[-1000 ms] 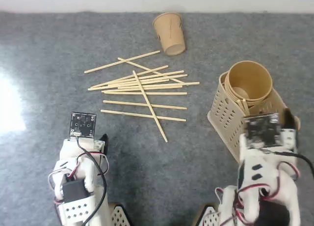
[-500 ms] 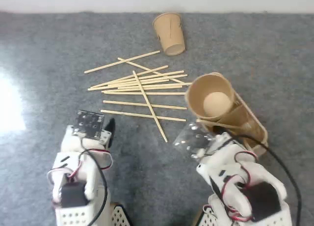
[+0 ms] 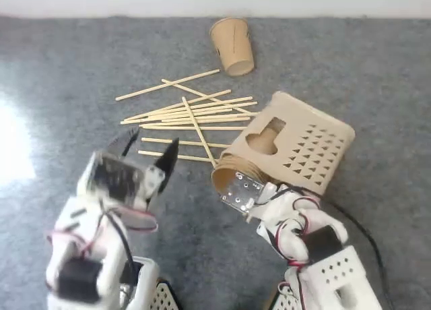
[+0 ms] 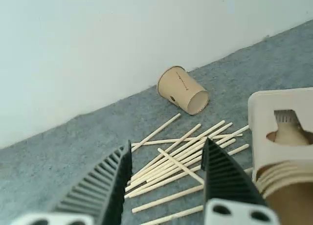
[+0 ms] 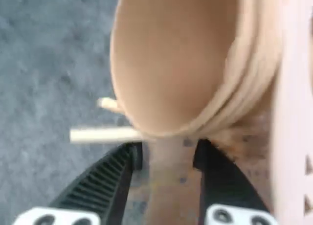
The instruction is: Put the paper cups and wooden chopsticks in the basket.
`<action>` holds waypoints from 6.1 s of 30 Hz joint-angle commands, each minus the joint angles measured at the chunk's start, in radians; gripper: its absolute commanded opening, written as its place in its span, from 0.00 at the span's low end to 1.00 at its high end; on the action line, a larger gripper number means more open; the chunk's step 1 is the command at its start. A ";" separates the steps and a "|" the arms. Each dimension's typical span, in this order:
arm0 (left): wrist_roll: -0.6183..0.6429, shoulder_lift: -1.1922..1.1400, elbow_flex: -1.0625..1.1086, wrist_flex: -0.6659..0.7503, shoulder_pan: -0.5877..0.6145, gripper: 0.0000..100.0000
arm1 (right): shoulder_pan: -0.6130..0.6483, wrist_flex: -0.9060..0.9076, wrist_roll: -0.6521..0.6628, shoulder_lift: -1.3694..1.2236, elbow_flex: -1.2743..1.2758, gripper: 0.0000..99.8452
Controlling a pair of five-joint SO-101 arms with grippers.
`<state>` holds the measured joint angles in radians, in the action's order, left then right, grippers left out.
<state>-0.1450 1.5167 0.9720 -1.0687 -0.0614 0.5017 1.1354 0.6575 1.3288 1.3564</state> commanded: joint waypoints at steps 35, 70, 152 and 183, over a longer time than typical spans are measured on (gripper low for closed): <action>0.023 -0.761 0.417 0.763 0.288 0.22 | -0.463 -0.325 0.184 -0.278 -0.410 0.19; 0.023 -0.736 0.452 0.770 0.281 0.22 | -0.601 -0.389 0.183 -1.098 -1.297 0.19; 0.028 -1.574 -1.086 0.341 0.120 0.01 | -0.248 -0.479 -0.183 -0.015 0.229 0.19; -0.021 -3.012 -2.652 0.402 0.052 0.01 | -0.248 -0.542 -0.183 -0.019 0.258 0.19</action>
<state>-0.1849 -1.5014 -1.6118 -0.5992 0.0015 0.2501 0.6107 0.4764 1.2996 1.6187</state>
